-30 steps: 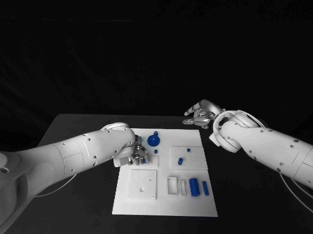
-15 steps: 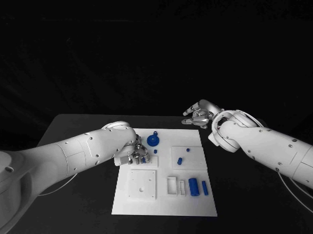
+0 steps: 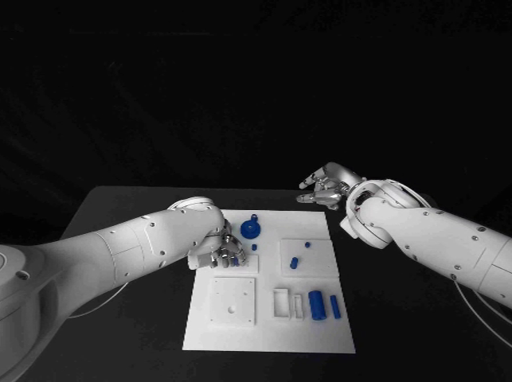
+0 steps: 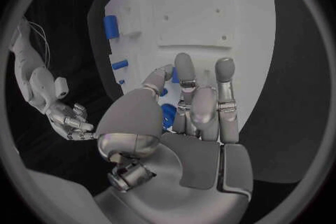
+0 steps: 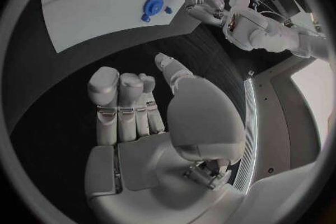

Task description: Assemble the parts on the task board

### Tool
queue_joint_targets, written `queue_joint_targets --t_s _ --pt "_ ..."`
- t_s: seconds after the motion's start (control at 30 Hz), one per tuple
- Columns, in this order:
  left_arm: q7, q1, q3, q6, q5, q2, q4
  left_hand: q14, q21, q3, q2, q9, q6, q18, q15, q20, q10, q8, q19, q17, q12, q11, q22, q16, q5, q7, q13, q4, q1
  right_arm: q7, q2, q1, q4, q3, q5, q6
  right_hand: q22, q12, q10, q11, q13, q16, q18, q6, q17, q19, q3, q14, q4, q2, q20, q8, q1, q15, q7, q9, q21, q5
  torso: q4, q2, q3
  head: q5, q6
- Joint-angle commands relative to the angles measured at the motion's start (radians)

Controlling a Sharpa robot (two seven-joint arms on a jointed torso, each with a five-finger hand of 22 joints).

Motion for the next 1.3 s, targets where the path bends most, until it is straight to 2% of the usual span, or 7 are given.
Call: queue_joint_targets --t_s 0.03,0.37,0.67,1.3 --pt "0.0 -0.008 -0.003 0.02 0.008 0.008 -0.002 -0.001 -0.004 0.005 0.021 0.0 0.172 0.004 -0.003 0.004 0.026 -0.003 -0.002 0.0 -0.004 -0.029 0.017 -0.003 -0.001 -0.134 -0.001 0.0 0.035 0.003 0.0 -0.001 0.002 0.0 -0.003 0.011 0.11 -0.004 -0.006 -0.002 -0.001 -0.006 0.006 0.006 0.001 0.035 0.008 -0.002 -0.001 0.004 0.002 -0.005 -0.008 0.004 -0.001 0.001 -0.005 0.0 0.0001 0.0 0.0 0.0 0.001" --pt "-0.006 -0.01 -0.003 0.042 0.008 0.015 -0.018 0.0 -0.004 0.008 0.022 0.0 0.174 0.004 -0.003 0.004 0.026 -0.002 -0.001 0.004 -0.002 -0.029 0.017 -0.001 0.006 -0.135 0.0 0.005 0.033 0.003 0.0 -0.001 0.005 0.0 -0.003 0.01 0.11 -0.004 -0.006 -0.002 -0.001 -0.006 0.006 0.006 0.001 0.035 0.008 -0.002 -0.001 0.004 0.002 -0.005 -0.008 0.004 -0.001 0.001 -0.005 0.0 0.0009 0.0 -0.0004 -0.001 -0.001" --pt "-0.005 -0.011 -0.004 0.06 0.009 0.013 -0.022 0.0 -0.002 0.024 0.023 -0.002 0.176 0.003 -0.002 0.004 0.026 -0.003 -0.002 0.009 -0.001 -0.029 0.018 0.001 0.022 -0.134 0.0 -0.006 0.038 0.003 0.001 -0.001 0.004 0.0 -0.003 0.009 0.11 -0.004 -0.006 -0.002 -0.001 -0.006 0.006 0.006 0.001 0.035 0.008 -0.002 -0.001 0.004 0.002 -0.005 -0.008 0.004 -0.001 0.001 -0.005 0.0 0.0 0.0 -0.0005 0.0 -0.002" --pt "0.001 -0.012 -0.003 0.082 0.018 0.004 -0.016 0.002 0.003 0.033 0.025 0.002 0.179 0.003 -0.002 0.004 0.026 -0.002 -0.004 0.019 0.005 -0.03 0.018 0.007 0.028 -0.135 -0.001 -0.02 0.033 0.004 0.004 -0.005 0.0 0.0 -0.003 0.01 0.11 -0.005 -0.006 -0.002 -0.001 -0.008 0.006 0.005 0.0 0.035 0.011 -0.001 -0.003 0.005 0.002 -0.005 -0.007 0.004 -0.001 0.0 -0.006 0.001 0.0002 0.0 -0.0002 0.0 -0.005"
